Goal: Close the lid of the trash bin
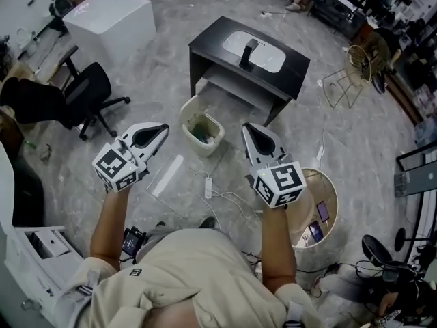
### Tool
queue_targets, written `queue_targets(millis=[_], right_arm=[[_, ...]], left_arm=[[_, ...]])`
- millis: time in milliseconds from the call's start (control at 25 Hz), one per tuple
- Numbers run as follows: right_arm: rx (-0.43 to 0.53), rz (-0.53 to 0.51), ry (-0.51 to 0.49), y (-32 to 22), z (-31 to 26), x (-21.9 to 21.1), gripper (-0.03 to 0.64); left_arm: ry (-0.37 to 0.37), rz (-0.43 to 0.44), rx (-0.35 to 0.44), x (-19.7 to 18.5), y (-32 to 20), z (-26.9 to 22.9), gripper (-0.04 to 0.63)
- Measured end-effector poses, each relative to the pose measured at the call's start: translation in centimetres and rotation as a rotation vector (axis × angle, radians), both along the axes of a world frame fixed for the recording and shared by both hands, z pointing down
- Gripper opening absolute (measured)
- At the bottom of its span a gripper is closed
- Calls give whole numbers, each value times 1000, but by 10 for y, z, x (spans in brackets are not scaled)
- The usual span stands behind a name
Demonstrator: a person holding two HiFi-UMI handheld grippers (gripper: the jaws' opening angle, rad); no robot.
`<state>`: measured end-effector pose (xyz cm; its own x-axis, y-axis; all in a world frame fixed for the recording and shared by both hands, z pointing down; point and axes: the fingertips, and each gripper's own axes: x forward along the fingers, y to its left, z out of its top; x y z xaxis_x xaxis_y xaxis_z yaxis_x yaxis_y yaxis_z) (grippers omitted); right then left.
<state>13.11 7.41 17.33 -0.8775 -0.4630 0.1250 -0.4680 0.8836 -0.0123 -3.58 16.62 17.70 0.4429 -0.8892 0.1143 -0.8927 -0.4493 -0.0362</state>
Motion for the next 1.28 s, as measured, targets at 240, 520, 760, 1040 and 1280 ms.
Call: queue_targets(millis=[240, 520, 760, 1040, 1280], right_arm=[[-12, 7, -10, -17, 6, 30, 26], [-25, 86, -5, -31, 14, 66, 26], [-28, 192, 16, -49, 24, 96, 26], [-13, 308, 31, -79, 22, 92, 26], [-6, 363, 30, -106, 18, 59, 26]], left_arm=[[-8, 6, -7, 27, -18, 4, 15], [-7, 63, -19, 45, -50, 13, 15], [8, 152, -8, 60, -95, 22, 15], [30, 277, 13, 54, -151, 26, 15], [35, 332, 15, 24, -193, 18, 15]])
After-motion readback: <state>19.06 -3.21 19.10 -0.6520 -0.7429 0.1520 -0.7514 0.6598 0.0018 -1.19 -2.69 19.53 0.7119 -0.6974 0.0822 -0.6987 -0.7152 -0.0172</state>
